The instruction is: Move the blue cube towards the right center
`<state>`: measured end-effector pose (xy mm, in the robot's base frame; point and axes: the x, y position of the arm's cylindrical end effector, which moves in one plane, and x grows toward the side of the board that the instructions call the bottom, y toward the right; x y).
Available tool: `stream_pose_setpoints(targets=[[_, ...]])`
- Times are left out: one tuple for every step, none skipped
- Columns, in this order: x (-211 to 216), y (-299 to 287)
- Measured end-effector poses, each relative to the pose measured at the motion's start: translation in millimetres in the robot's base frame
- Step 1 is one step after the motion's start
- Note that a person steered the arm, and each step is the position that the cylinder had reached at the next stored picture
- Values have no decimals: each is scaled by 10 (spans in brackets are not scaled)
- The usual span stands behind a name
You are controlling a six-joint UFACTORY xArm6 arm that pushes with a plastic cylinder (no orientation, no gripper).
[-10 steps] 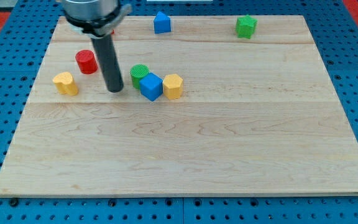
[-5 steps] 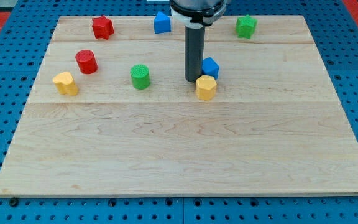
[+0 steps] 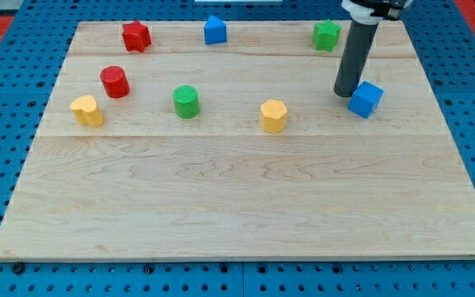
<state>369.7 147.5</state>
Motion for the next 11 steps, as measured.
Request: stream_pose_setpoints(targets=[[10, 57], [-33, 36], [-147, 31], [-386, 499], [-364, 1071], [-312, 988], [-281, 640], [-234, 296], [-79, 23], [-76, 7], [-336, -156]])
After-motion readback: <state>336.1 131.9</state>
